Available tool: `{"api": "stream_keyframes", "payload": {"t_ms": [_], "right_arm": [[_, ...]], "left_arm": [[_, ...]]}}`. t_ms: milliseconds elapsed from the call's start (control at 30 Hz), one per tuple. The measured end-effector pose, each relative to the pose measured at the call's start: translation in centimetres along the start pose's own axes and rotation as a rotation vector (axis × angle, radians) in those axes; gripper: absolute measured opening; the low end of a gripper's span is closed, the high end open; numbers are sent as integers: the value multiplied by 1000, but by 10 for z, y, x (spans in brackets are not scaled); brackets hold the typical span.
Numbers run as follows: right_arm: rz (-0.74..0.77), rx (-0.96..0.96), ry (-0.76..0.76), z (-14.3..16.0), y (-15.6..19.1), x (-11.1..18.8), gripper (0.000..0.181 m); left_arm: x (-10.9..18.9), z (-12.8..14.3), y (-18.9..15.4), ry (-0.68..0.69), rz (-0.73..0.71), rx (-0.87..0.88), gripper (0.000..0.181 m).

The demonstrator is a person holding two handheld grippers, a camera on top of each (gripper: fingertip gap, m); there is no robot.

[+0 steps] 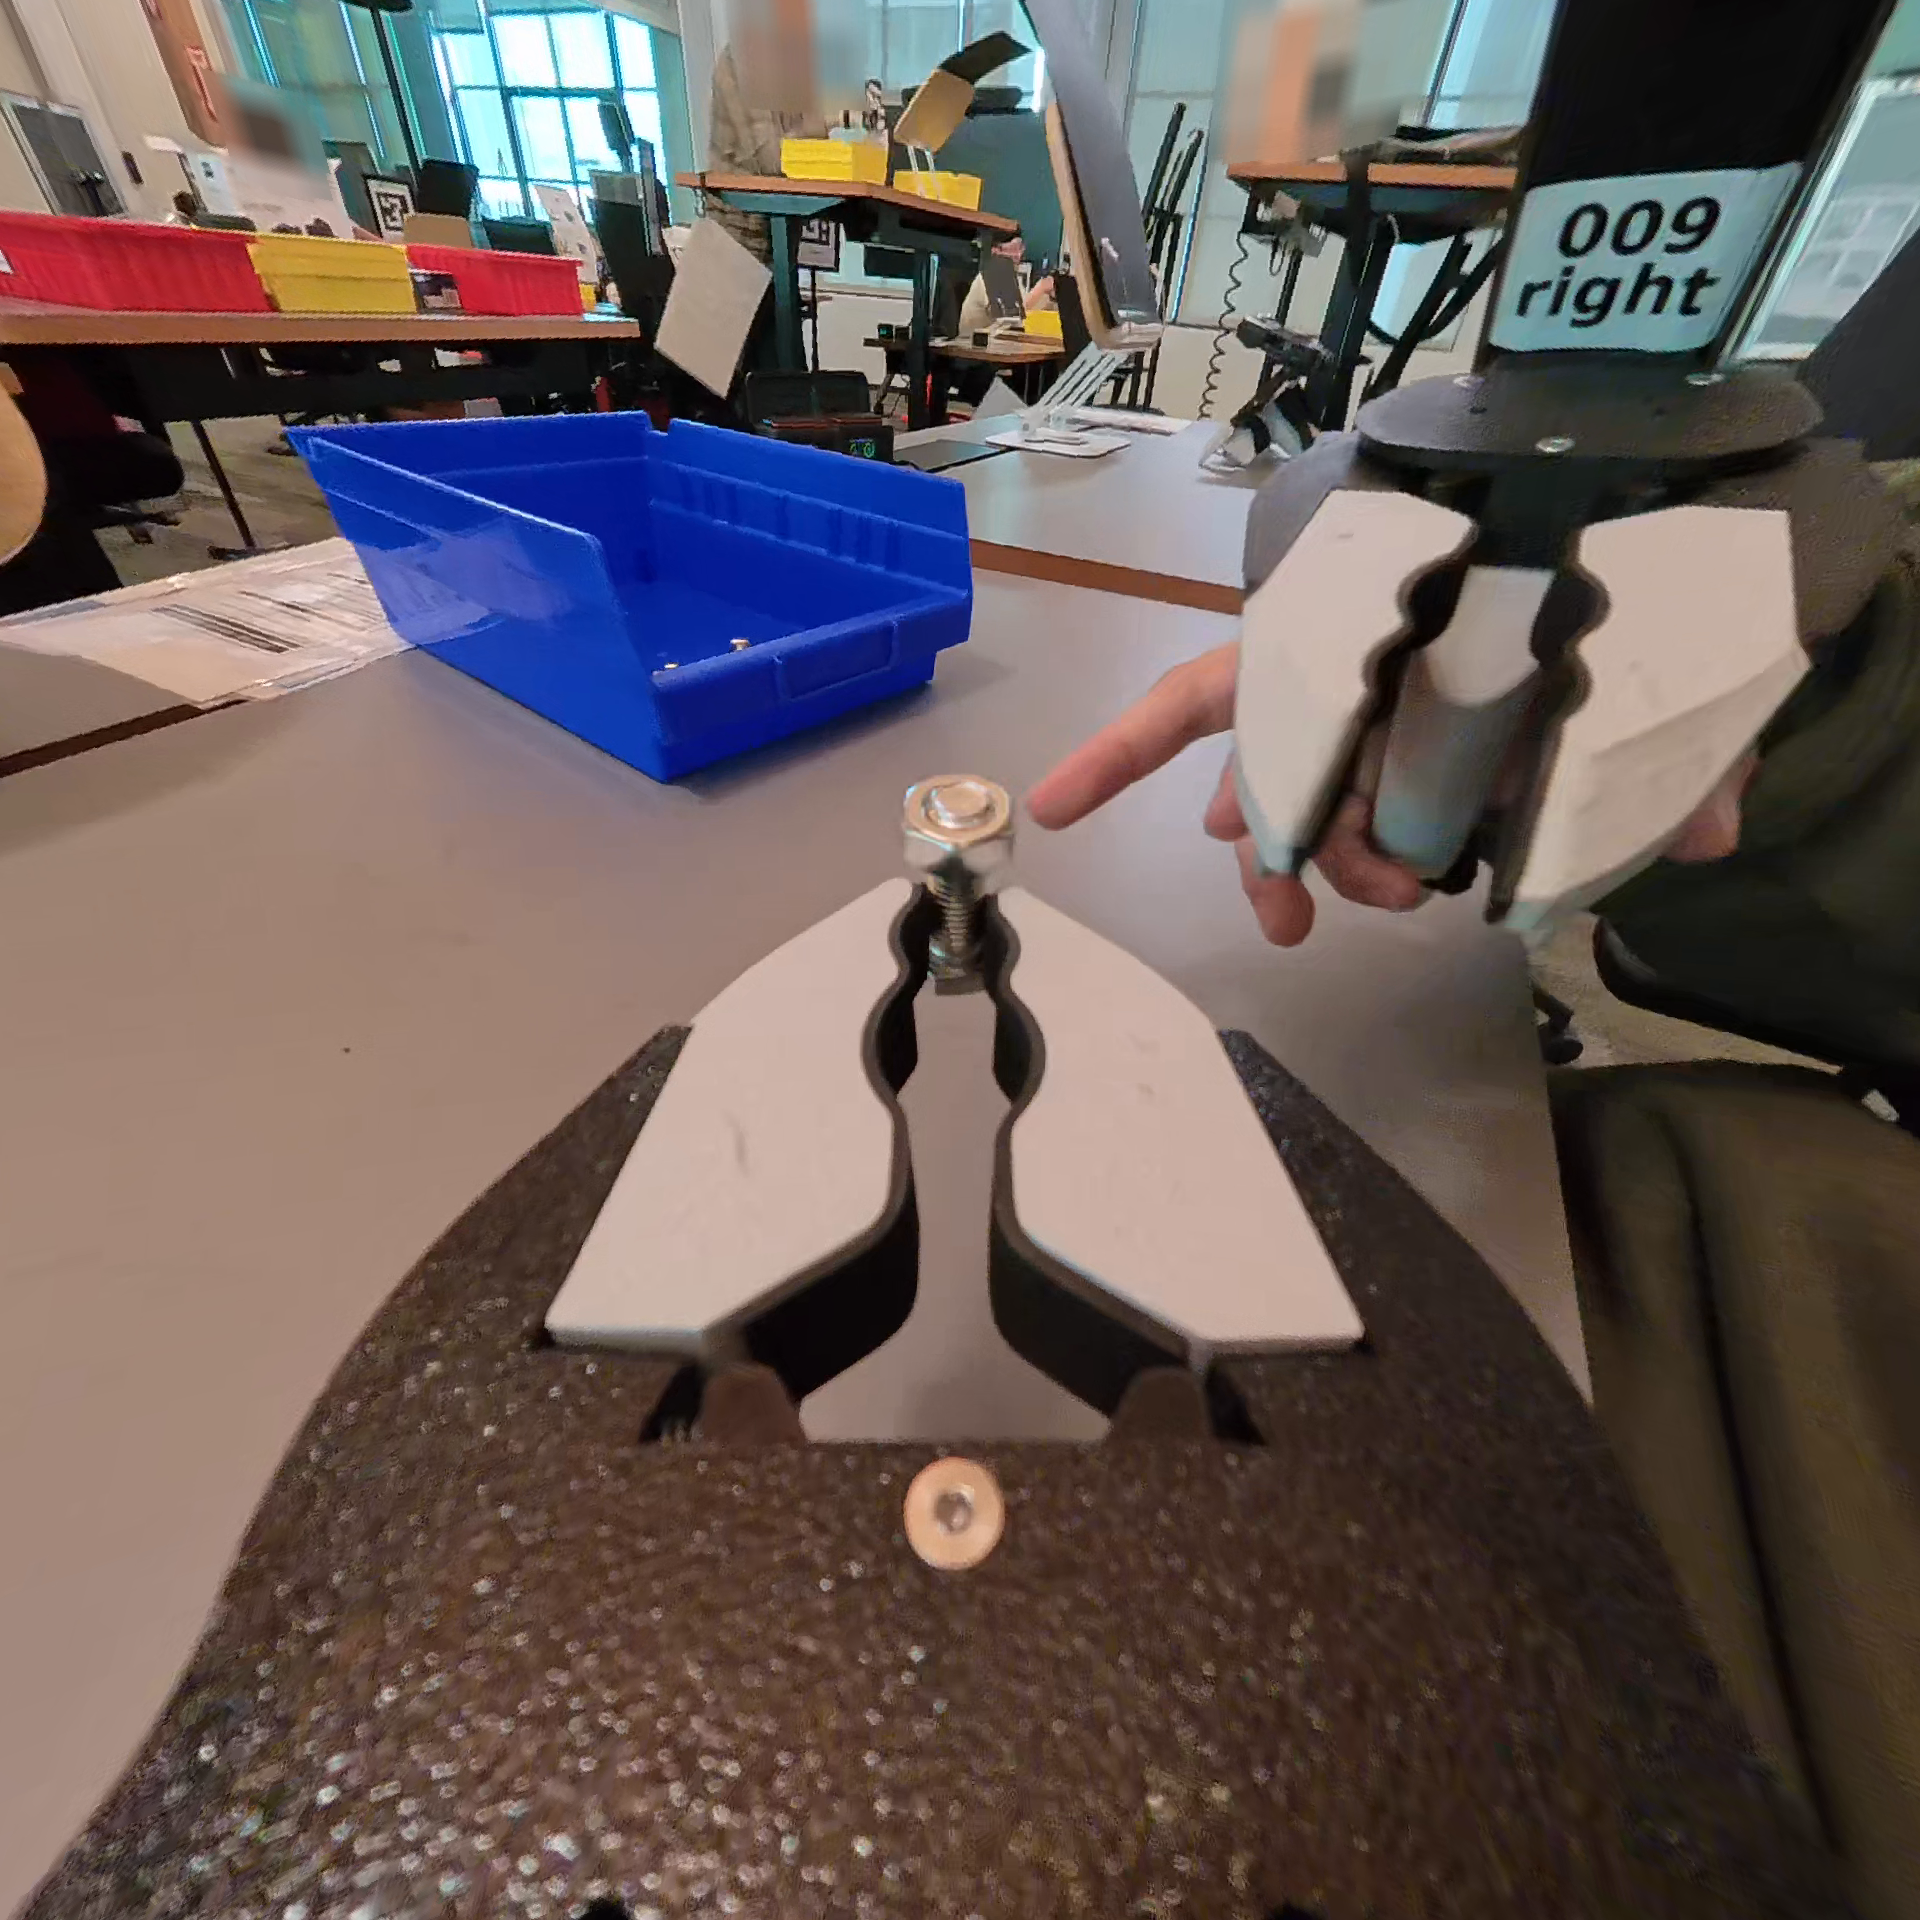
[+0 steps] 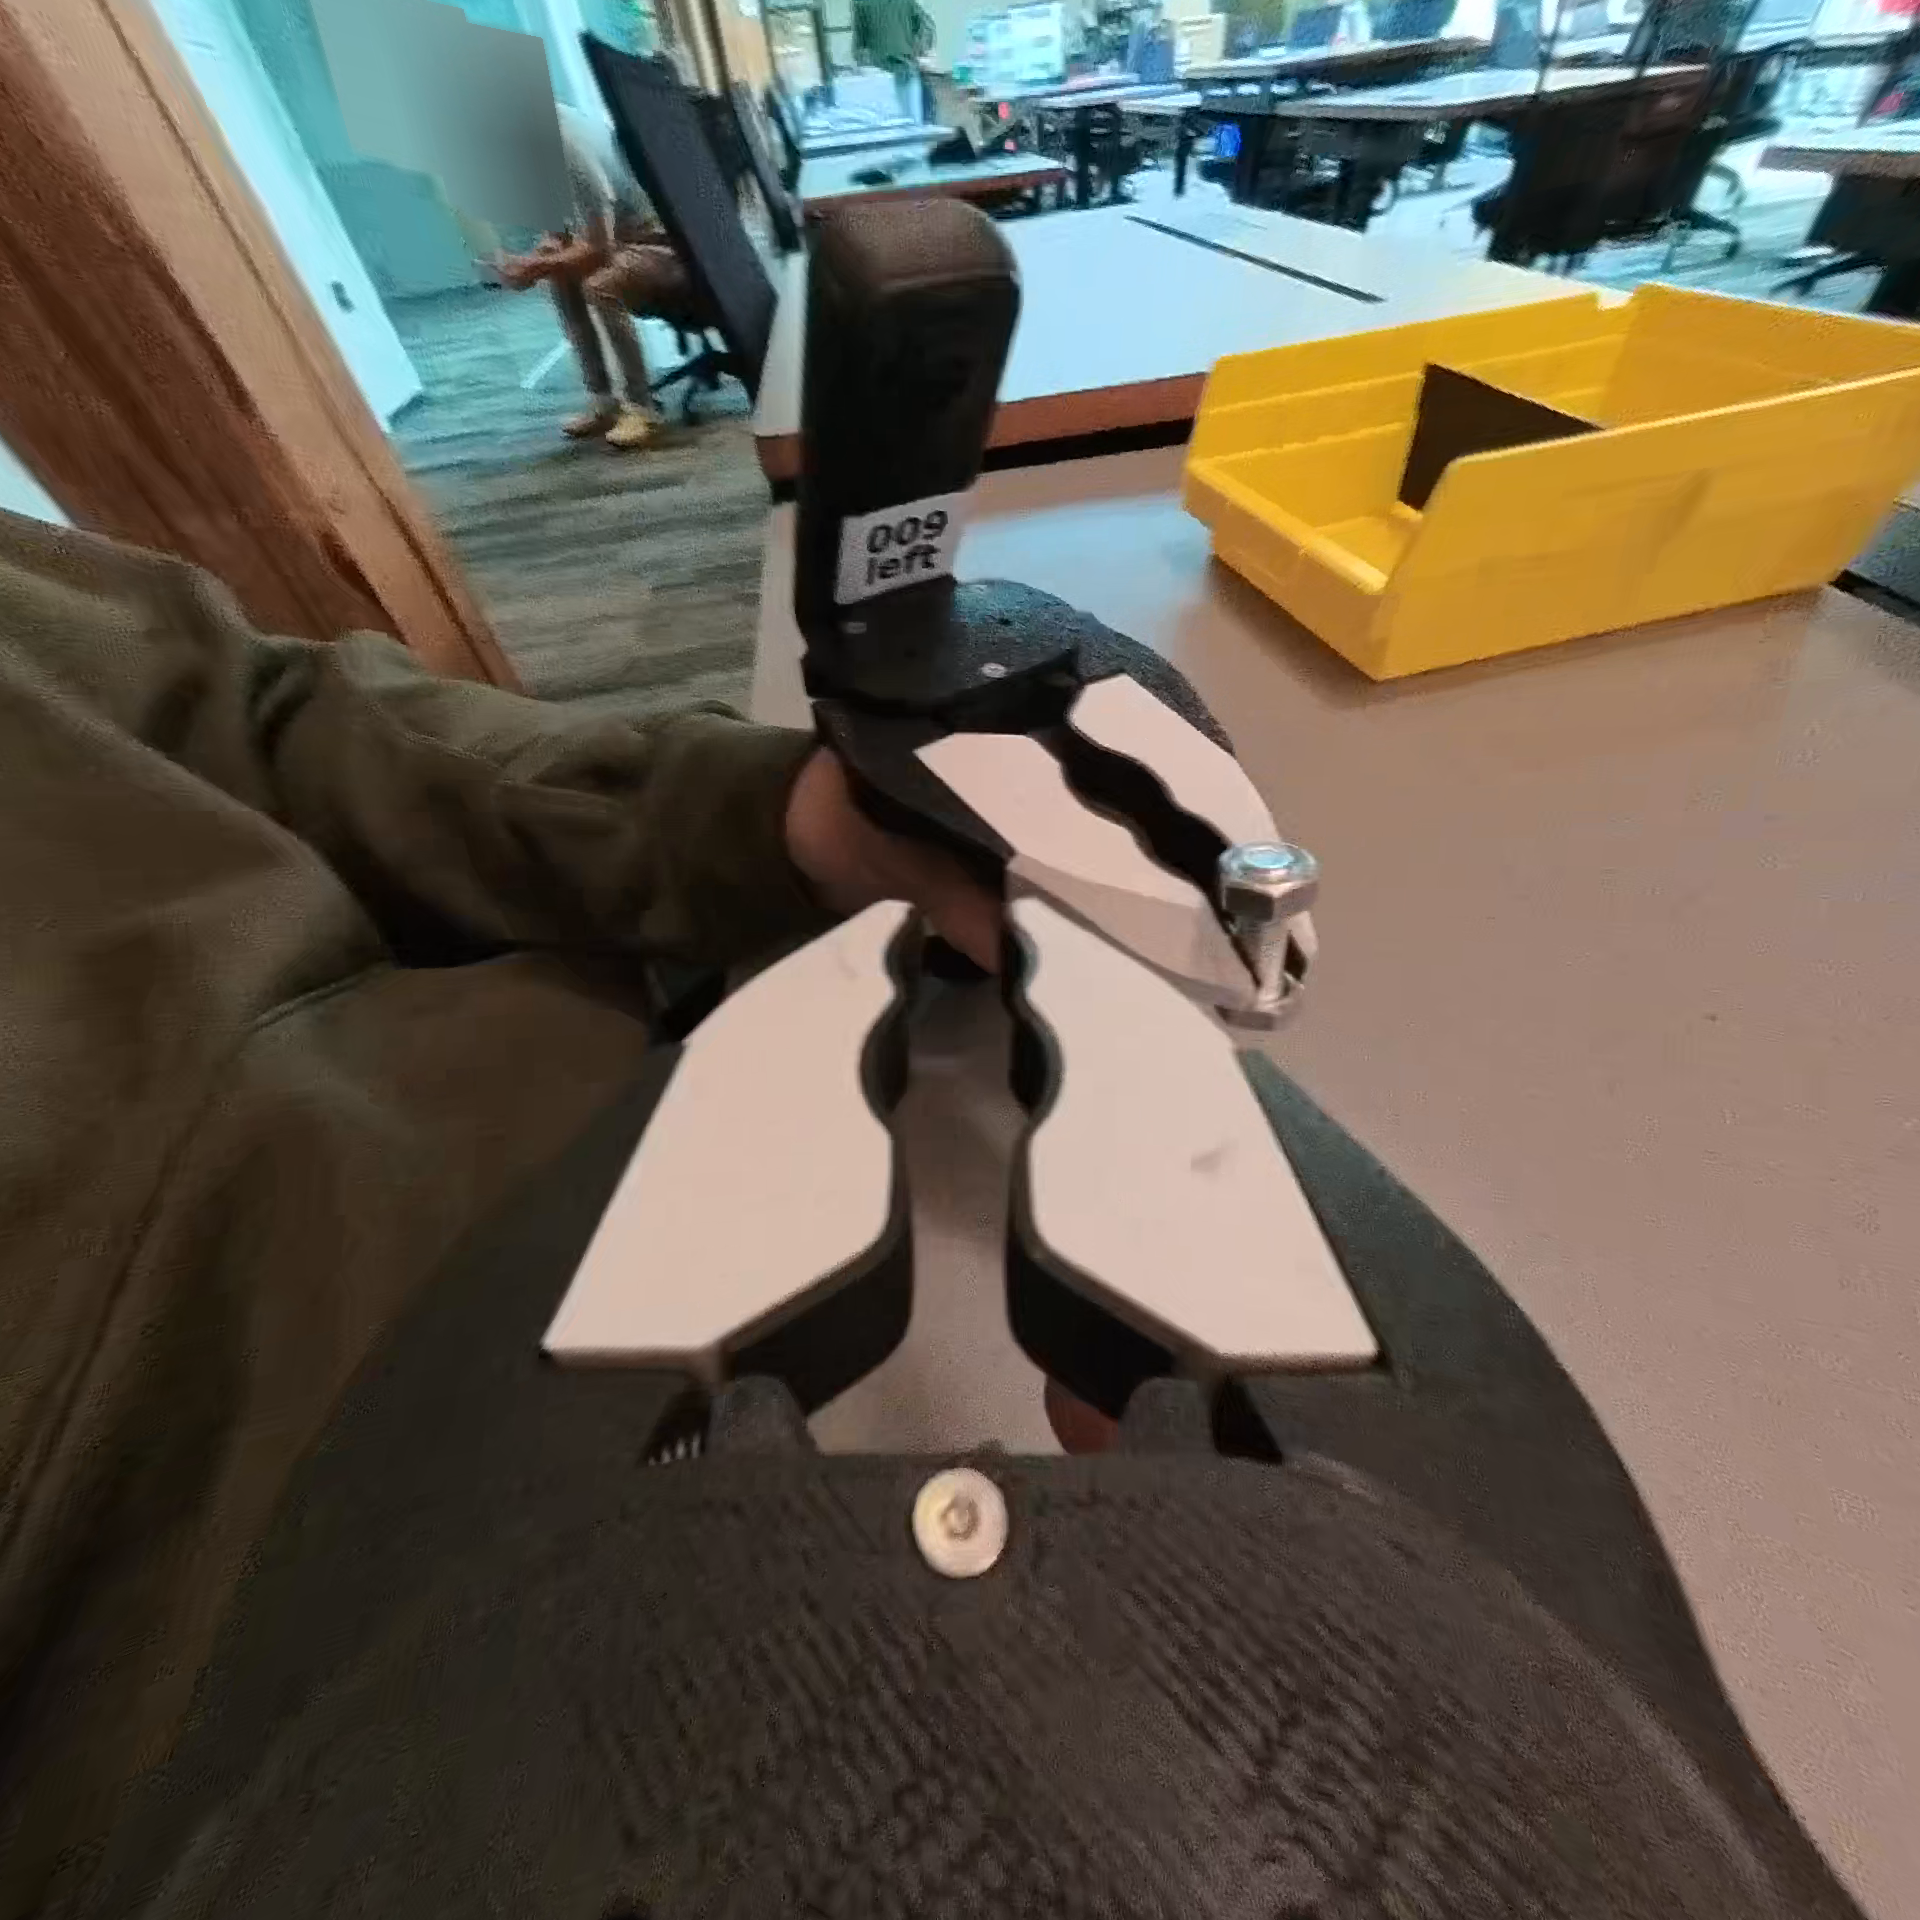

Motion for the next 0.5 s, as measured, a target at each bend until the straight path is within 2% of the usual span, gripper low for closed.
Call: {"api": "stream_keyframes", "payload": {"t_ms": [33,67,133,233,367,433,467,500], "right_arm": [[16,2,-12,-3,0,0,23],[91,5,-14,-4,-5,0,29],[234,8,-12,-4,-17,0,53],[339,-20,-36,-1,-26,-2,61],[287,-17,-36,2,-22,-13,57],[274,5,-27,2,-16,-16,62],[278,19,-25,2,-17,-17,59],[246,35,-11,2,-13,-15,38]], "left_arm": [[1,0,1,-5,-1,3,9],[2,0,1,-8,-2,1,9],[1,0,0,-1,2,-7,9],[0,0,-1,4,8,-15,9],[1,0,-1,0,20,-8,9],[1,0,0,-4,17,-3,9],[3,0,1,-7,6,3,9],[3,0,4,-6,-5,14,9]]}}
Point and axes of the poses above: each gripper's, where its closed fingertips meet, x back along the fingers, z out of its underside, y = z × x across the jaws, the point moved 6 cm from there along x, back along the fingers, and after that the axes turned 7 degrees about y, right-handed, at the moved point
